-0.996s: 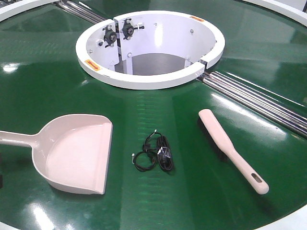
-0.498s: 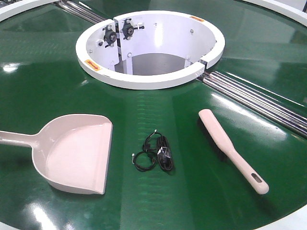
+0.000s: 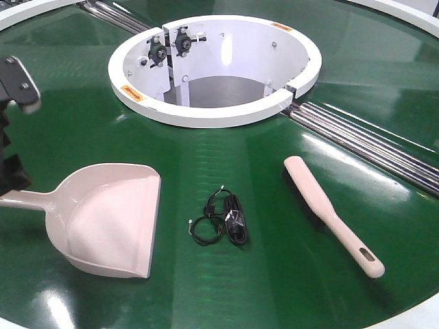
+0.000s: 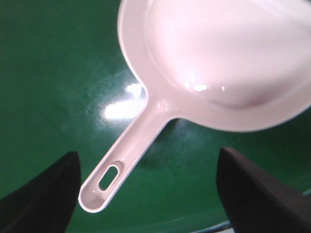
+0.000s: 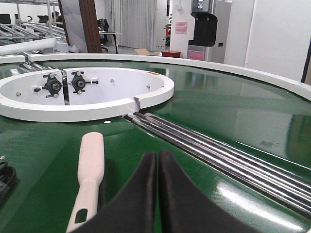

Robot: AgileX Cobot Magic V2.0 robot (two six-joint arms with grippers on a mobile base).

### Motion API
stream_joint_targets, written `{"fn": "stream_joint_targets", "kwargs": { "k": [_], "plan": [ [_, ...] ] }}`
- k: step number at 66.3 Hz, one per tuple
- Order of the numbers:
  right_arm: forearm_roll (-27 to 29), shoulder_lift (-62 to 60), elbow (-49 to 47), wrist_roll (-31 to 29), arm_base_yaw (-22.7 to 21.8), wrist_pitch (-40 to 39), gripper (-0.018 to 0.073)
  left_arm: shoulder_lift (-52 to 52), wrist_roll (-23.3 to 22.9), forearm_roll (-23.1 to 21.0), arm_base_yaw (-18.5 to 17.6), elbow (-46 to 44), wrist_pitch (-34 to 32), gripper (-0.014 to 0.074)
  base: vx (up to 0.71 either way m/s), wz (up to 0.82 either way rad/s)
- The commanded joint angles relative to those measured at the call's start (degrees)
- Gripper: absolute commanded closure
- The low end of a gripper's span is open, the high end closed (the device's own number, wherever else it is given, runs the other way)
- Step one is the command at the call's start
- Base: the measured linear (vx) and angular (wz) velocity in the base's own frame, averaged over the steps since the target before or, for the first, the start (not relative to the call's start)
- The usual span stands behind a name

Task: Clean and inspect green conveyor with broom and dustpan
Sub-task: 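Lower the left gripper onto the pink dustpan handle and close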

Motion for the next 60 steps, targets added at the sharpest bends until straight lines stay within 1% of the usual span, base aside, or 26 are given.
{"fn": "stream_joint_targets", "kwargs": {
  "k": [1, 4, 7, 14, 17, 20, 28, 40, 50, 60],
  "plan": [
    [-0.39, -0.66, 0.24, -0.3, -0.37, -4.22, 0.0568, 0.57, 5.82, 1.83, -0.03, -1.88, -0.65, 0.0069, 0.0, 0.0],
    [-0.39, -0.66, 0.24, -0.3, -0.37, -4.22, 0.0568, 1.54, 7.39, 3.47, -0.09, -1.9, -0.32, 0.0072, 0.0, 0.0],
    [-0.39, -0.66, 0.24, -0.3, -0.37, -4.22, 0.0568, 2.42, 7.85, 5.1, -0.09, -1.9, 0.12, 0.0072, 0.0, 0.0],
    [-0.39, -0.66, 0.24, -0.3, -0.37, -4.22, 0.0568, 4.27, 8.12, 10.72, -0.43, -1.94, -0.69, 0.0072, 0.0, 0.0],
    [-0.39, -0.66, 0.24, -0.3, -0.37, -4.22, 0.0568, 4.91, 8.31, 11.6, -0.5, -1.94, -1.67, 0.0072, 0.0, 0.0],
    [-0.39, -0.66, 0.24, -0.3, -0.37, -4.22, 0.0568, 5.44, 9.62, 11.75, -0.68, -1.94, -2.67, 0.0072, 0.0, 0.0],
    [-0.39, -0.66, 0.24, -0.3, -0.37, -4.22, 0.0568, 7.13, 15.41, 11.16, -2.31, -1.83, -3.81, 0.0072, 0.0, 0.0],
    [-0.39, -0.66, 0.24, -0.3, -0.37, -4.22, 0.0568, 10.72, 17.07, 9.68, -2.81, -1.83, -2.57, 0.0072, 0.0, 0.0],
    [-0.39, -0.61, 0.24, -0.3, -0.37, -4.31, 0.0568, 12.74, 20.08, 9.68, -2.81, -1.83, -2.5, 0.0072, 0.0, 0.0],
    [-0.39, -0.61, 0.24, -0.3, -0.37, -4.31, 0.0568, 14.28, 21.42, 9.89, -2.81, -1.77, -4.5, 0.0072, 0.0, 0.0]
  ]
}}
